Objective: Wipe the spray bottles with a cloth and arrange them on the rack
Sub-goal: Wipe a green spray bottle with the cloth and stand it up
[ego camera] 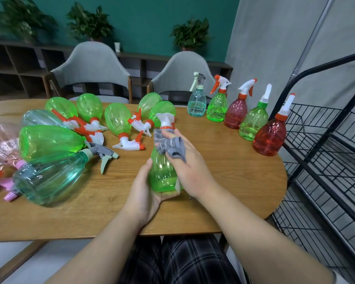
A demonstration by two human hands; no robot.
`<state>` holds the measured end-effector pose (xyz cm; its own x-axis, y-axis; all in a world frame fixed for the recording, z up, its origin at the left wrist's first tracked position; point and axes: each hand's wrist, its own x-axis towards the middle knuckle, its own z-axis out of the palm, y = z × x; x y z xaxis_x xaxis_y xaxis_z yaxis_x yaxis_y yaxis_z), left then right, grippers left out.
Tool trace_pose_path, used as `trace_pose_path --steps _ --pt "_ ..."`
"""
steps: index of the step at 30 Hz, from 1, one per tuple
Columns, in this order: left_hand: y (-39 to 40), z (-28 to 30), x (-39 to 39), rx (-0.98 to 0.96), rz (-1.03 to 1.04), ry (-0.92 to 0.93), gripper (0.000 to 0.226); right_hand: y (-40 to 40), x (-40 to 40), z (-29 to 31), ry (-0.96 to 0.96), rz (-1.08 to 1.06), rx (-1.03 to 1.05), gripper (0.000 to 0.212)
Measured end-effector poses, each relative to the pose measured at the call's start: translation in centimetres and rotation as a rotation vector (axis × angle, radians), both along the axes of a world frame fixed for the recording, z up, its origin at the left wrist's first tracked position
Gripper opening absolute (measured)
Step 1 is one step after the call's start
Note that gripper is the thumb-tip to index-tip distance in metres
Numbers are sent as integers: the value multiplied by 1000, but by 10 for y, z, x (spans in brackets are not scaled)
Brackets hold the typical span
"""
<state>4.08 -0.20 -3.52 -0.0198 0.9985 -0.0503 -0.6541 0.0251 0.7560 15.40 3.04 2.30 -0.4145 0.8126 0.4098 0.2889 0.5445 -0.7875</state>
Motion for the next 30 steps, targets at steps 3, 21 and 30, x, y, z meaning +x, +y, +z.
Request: trace_pose_path --steps 3,21,30 --pt "-1 2 2 7 3 -22 59 -6 2 -9 -29 27 99 46" --pt "5 -6 -4 -5 156 -53 113 -41 26 -56 274 112 97 31" --pt "3 -5 2 14 133 28 116 -56 17 -23 1399 -162 -1003 39"
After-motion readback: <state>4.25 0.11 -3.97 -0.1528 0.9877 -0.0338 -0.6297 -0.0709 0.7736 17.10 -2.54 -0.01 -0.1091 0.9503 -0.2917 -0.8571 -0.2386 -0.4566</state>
